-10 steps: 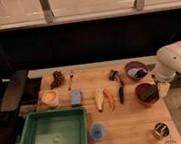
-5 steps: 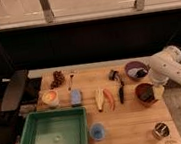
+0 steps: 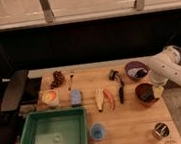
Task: Place eraser in table surface
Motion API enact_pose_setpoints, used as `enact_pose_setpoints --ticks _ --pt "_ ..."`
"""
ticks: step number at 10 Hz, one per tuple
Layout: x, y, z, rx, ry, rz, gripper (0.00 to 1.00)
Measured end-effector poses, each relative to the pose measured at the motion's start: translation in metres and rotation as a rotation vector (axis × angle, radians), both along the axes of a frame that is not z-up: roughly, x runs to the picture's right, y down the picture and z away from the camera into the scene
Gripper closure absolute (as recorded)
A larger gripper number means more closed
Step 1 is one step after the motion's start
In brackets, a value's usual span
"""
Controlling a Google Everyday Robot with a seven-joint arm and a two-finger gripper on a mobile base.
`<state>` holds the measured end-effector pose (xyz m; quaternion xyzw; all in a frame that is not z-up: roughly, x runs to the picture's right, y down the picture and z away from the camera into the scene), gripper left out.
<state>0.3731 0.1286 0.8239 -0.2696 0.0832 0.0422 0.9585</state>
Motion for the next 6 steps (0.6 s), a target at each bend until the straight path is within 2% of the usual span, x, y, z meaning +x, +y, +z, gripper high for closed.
enact_pose_setpoints --ticks 1,5,6 --pt "0.004 0.0016 0.0005 -0.004 0.004 0.007 0.55" --pt "0.0067 0.0027 0.0019 -0.012 0.0 0.015 0.94" --pt "0.0073 0.0024 0.0005 -0.012 0.001 0.017 0.99"
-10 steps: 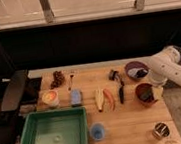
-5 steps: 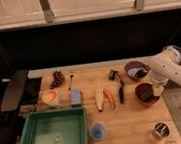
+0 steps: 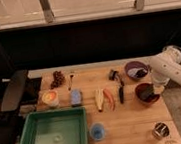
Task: Place eraser in table surface
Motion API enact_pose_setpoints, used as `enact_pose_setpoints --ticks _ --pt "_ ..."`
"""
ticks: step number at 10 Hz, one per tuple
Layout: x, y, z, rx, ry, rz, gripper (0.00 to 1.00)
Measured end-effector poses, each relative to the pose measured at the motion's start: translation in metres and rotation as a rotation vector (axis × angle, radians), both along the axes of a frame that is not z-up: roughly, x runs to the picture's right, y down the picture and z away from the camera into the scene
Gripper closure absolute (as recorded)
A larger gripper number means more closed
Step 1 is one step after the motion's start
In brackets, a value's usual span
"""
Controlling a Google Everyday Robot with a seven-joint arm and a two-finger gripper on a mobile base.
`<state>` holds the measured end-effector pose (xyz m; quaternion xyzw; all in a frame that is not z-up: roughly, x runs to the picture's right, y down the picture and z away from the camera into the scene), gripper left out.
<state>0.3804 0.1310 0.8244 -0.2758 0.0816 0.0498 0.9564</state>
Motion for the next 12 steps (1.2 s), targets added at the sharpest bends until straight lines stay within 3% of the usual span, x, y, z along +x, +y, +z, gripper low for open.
enact_pose_setpoints --ticks 7,10,12 --pt "-0.011 -0.063 -0.054 0.119 0.026 -0.005 1.0" --pt "-0.042 -0.062 -0.068 0.123 -0.065 0.02 1.0" --pt "-0.073 -0.043 -0.071 0.08 -0.101 -0.007 1.0"
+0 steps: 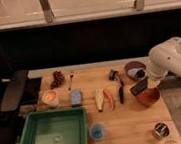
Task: Place eraser in table surface
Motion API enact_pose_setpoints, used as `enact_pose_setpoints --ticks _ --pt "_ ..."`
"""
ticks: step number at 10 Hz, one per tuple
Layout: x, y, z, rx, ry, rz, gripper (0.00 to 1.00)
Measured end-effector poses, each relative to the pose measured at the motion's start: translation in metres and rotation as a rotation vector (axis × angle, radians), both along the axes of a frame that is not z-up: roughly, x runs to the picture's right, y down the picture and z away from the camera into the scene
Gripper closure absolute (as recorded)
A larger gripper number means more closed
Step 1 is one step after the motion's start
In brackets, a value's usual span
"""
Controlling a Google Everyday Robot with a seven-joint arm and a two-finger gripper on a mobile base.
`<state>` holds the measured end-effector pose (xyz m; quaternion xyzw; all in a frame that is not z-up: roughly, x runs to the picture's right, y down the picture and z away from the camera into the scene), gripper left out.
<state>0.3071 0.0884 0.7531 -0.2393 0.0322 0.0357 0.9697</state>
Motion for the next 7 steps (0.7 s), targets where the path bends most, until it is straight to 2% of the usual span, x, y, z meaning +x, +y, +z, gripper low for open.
enact_pose_setpoints --ticks 2,4,6,7 --pt "-0.023 0.029 -0.002 -0.053 -0.02 -0.009 1.0" --pt "-0.044 0.067 -0.008 -0.135 -0.067 0.037 1.0" --pt "-0.07 0.087 -0.011 -0.195 -0.138 0.087 0.98" --pt "-0.079 0.096 -0.011 -0.221 -0.171 0.11 0.91"
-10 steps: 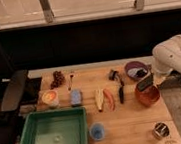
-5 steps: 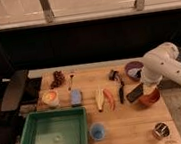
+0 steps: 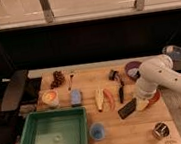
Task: Place eraser in table surface
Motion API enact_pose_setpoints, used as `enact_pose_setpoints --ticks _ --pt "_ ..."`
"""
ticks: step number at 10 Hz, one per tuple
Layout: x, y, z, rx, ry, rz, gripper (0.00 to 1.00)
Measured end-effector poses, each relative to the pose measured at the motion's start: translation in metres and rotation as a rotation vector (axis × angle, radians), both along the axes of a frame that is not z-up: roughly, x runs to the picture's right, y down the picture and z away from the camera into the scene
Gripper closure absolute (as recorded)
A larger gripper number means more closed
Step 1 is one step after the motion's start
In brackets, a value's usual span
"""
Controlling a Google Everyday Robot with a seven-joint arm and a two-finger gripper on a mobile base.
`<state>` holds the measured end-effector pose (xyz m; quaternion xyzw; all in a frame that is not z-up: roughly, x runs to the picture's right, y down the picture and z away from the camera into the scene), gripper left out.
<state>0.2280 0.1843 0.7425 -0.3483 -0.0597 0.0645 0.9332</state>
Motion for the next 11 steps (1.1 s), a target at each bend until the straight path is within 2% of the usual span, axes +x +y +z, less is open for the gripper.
enact_pose_setpoints --ticks 1,3,5,6,7,8,11 --pt "-0.009 0.011 0.003 -0.028 -0.039 0.029 0.8" --pt "-0.014 0.032 0.014 -0.073 -0.068 0.062 0.58" --pt "-0.015 0.044 0.023 -0.076 -0.068 0.076 0.4" --pt "-0.015 0.049 0.027 -0.077 -0.065 0.08 0.27" --pt "-0.014 0.05 0.028 -0.078 -0.063 0.082 0.21" --pt "-0.014 0.05 0.028 -0.077 -0.062 0.083 0.2" --pt "-0.014 0.051 0.028 -0.078 -0.061 0.083 0.2"
